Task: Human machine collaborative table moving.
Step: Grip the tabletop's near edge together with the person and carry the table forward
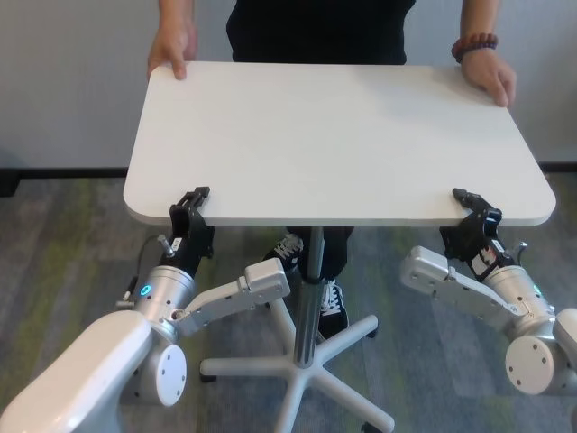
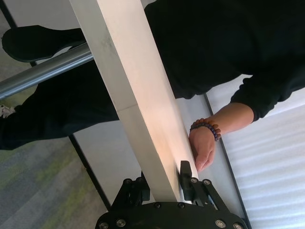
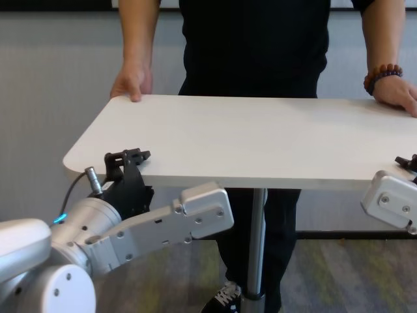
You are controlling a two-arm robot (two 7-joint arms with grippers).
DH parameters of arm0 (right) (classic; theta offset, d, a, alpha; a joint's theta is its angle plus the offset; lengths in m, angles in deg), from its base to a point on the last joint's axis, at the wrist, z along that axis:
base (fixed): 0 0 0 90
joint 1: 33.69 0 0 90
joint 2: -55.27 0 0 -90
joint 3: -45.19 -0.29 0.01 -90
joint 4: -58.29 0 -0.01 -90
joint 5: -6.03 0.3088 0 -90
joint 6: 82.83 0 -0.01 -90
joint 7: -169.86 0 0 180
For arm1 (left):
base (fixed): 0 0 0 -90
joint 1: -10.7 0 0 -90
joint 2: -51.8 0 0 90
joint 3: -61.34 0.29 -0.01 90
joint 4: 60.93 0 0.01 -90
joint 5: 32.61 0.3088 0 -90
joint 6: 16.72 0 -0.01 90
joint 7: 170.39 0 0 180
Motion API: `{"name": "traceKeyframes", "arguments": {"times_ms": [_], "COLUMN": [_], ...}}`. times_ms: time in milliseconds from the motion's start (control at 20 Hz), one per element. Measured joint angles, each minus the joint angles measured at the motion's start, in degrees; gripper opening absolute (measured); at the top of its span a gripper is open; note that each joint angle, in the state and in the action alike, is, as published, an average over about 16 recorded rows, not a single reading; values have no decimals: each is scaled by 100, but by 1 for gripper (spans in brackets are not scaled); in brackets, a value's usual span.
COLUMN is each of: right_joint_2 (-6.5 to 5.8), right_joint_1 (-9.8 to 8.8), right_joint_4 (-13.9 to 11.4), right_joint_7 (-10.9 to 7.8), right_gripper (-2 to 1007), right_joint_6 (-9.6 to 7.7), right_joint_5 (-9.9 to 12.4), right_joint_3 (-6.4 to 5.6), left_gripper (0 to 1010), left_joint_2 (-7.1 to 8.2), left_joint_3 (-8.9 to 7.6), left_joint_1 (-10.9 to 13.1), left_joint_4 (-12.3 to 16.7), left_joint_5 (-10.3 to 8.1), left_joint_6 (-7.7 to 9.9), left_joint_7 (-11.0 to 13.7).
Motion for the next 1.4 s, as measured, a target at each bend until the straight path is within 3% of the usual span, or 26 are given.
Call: {"name": "traceKeyframes", "arguments": {"times_ms": [700,1400], "right_joint_2": [42,131], "right_joint_1": [470,829], "right_joint_4": [773,1353], "right_joint_7": [252,455], "right_gripper": [351,350], "right_joint_6": [221,250], "right_joint_5": [36,-60], "right_joint_3": [179,393], "left_gripper": [325,325], "left_joint_2": [-232,-412], "left_joint_3": [123,190], "left_joint_1": [-337,-695], "left_joint_4": [-689,-1475], "left_joint_5": [-3,21], "left_joint_6": [-45,-35], "left_joint_7": [-426,-724]}}
